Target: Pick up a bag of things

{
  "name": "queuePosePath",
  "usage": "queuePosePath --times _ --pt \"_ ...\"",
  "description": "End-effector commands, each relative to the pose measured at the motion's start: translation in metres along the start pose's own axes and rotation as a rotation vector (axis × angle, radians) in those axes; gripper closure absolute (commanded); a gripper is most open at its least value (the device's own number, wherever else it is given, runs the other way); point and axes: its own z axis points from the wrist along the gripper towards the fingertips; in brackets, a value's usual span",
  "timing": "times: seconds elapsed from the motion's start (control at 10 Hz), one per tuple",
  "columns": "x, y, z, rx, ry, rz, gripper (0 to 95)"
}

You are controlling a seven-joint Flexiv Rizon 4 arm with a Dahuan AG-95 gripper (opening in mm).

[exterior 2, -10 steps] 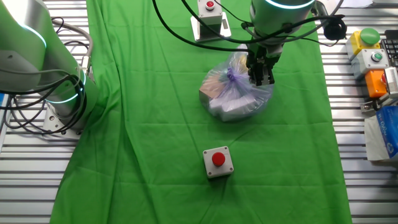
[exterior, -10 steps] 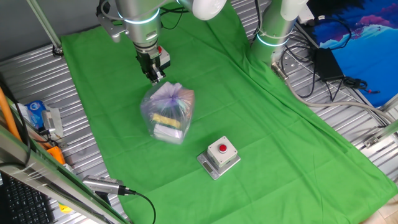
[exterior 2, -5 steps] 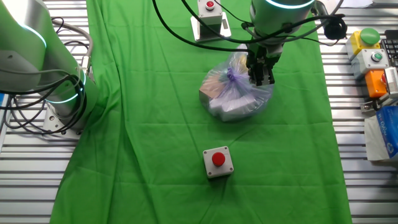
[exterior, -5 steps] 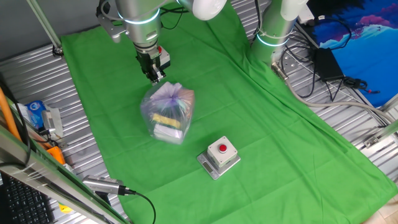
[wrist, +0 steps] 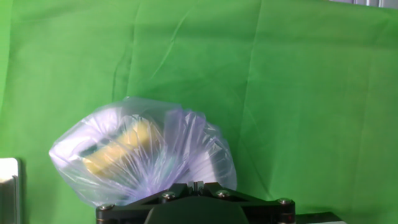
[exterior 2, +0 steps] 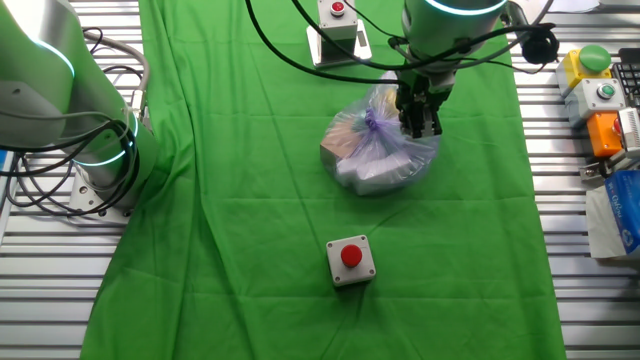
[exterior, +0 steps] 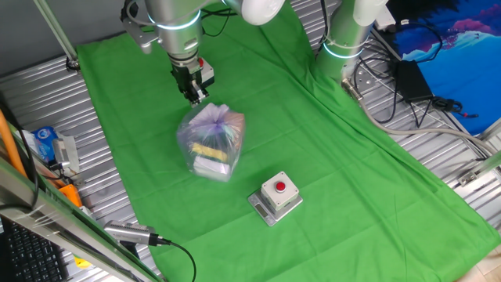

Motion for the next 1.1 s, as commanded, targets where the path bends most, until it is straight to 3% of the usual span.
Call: queuePosePath --times 0.1,1.1 --pt "-0.0004 -0.0001 0.0002 -0.005 -0.005 -0.021 95.0" --pt "-0.0004 -0.0001 0.0002 -0.010 -0.011 -0.241 95.0"
